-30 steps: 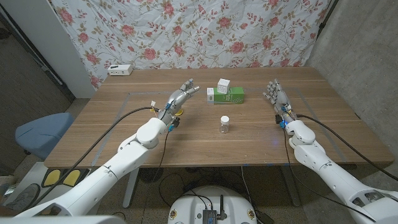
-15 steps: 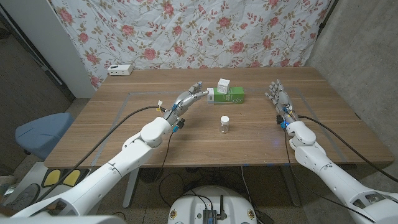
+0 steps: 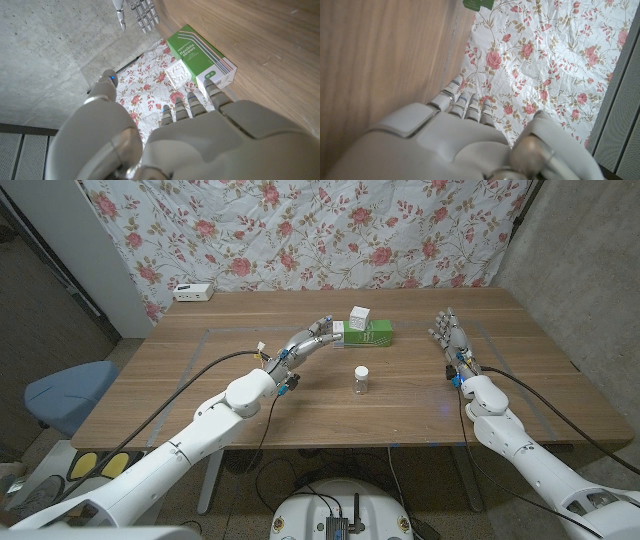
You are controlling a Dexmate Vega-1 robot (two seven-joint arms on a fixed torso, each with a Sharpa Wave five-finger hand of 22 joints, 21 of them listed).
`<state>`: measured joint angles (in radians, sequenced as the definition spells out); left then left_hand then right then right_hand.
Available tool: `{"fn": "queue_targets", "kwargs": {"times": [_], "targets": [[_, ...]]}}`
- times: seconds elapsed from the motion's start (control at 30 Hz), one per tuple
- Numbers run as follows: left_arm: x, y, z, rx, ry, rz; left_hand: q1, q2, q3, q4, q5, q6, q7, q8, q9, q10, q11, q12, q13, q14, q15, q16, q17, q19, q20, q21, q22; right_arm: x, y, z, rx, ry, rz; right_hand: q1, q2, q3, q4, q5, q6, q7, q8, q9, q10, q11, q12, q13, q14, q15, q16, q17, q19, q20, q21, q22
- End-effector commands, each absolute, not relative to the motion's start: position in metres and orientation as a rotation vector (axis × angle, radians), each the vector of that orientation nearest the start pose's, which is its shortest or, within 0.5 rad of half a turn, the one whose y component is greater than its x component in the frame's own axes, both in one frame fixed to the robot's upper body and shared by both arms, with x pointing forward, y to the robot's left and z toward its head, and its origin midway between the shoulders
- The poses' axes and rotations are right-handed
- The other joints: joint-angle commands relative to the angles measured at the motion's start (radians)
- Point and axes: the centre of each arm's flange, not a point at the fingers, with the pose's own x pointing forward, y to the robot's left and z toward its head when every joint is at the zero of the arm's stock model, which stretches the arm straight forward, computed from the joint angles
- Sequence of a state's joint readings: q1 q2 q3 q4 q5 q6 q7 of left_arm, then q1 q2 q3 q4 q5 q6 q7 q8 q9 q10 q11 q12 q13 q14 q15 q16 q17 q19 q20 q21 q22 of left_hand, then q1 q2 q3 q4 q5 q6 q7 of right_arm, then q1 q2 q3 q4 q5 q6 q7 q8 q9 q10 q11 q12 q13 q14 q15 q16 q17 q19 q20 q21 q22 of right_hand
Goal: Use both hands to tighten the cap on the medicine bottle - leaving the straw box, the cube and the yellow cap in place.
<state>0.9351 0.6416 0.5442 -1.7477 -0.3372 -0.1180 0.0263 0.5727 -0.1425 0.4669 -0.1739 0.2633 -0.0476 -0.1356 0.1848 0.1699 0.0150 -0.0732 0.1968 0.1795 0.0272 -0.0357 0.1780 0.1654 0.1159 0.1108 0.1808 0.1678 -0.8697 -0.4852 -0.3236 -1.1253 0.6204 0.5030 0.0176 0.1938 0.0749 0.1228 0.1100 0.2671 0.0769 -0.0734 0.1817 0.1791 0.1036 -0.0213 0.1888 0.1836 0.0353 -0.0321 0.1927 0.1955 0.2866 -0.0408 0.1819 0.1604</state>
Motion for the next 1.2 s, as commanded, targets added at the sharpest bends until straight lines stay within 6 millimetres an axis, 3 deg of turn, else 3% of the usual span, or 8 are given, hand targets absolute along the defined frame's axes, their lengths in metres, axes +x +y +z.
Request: {"fn": "queue_targets", "kwargs": {"times": [0.03, 0.53, 0.7, 0.9, 1.2], "targets": [[0.564, 0.157, -0.036, 0.440, -0.622, -0.481, 0.025, -0.004, -0.005, 0.000, 0.006, -0.010, 0.001, 0.000, 0.005, 0.010, -0.002, 0.005, 0.002, 0.012, -0.019, 0.002, 0.002, 0.003, 0.004, 0.006, 0.003, 0.651, -0.345, -0.062, 0.053, -0.672, 0.047, 0.001, 0.000, 0.001, -0.004, 0.007, 0.003, 0.002, 0.007, 0.002, 0.003, 0.010, 0.003, 0.002, 0.006, -0.022, 0.004, 0.000, -0.001, -0.049, 0.004, 0.005], [0.557, 0.151, -0.045, 0.490, -0.619, -0.510, 0.091, -0.018, -0.020, -0.002, 0.022, -0.046, 0.010, -0.004, 0.006, 0.021, 0.009, 0.007, 0.003, 0.024, -0.006, 0.002, 0.002, 0.006, 0.018, 0.007, 0.003, 0.645, -0.344, -0.069, 0.073, -0.683, 0.020, 0.003, 0.001, 0.001, -0.007, 0.010, 0.005, 0.003, 0.008, 0.002, 0.004, 0.012, 0.003, 0.002, 0.006, -0.018, 0.004, 0.000, -0.001, -0.049, 0.003, 0.005], [0.553, 0.149, -0.049, 0.502, -0.620, -0.516, 0.125, -0.024, -0.032, -0.002, 0.034, -0.087, 0.007, -0.012, 0.006, 0.020, 0.011, 0.005, 0.003, 0.025, 0.000, 0.001, 0.002, 0.000, 0.023, 0.004, 0.003, 0.644, -0.340, -0.071, 0.072, -0.683, 0.021, 0.004, 0.002, 0.001, -0.008, 0.012, 0.009, 0.002, 0.009, 0.002, 0.005, 0.011, 0.004, 0.002, 0.009, -0.021, 0.005, 0.000, -0.001, -0.050, 0.003, 0.005], [0.552, 0.146, -0.054, 0.548, -0.600, -0.549, 0.170, -0.029, -0.053, 0.002, 0.052, -0.158, 0.003, -0.016, 0.007, 0.006, 0.015, -0.002, 0.003, 0.021, 0.004, -0.001, 0.002, -0.022, 0.051, -0.001, 0.003, 0.642, -0.338, -0.072, 0.063, -0.688, 0.032, 0.004, 0.003, 0.001, -0.009, 0.013, 0.010, 0.002, 0.010, 0.002, 0.006, 0.011, 0.004, 0.002, 0.009, -0.023, 0.005, -0.001, 0.000, -0.050, 0.004, 0.005], [0.548, 0.144, -0.056, 0.588, -0.612, -0.557, 0.194, -0.031, -0.073, 0.006, 0.064, -0.207, -0.002, -0.017, 0.007, -0.002, 0.016, -0.003, 0.003, 0.020, 0.005, -0.001, 0.002, -0.047, 0.055, -0.004, 0.003, 0.642, -0.335, -0.072, 0.063, -0.681, 0.063, 0.003, 0.002, -0.001, -0.009, 0.015, 0.006, 0.015, 0.008, 0.002, 0.006, 0.012, 0.004, 0.002, 0.009, -0.027, 0.005, 0.000, 0.003, -0.055, 0.005, 0.005]]}}
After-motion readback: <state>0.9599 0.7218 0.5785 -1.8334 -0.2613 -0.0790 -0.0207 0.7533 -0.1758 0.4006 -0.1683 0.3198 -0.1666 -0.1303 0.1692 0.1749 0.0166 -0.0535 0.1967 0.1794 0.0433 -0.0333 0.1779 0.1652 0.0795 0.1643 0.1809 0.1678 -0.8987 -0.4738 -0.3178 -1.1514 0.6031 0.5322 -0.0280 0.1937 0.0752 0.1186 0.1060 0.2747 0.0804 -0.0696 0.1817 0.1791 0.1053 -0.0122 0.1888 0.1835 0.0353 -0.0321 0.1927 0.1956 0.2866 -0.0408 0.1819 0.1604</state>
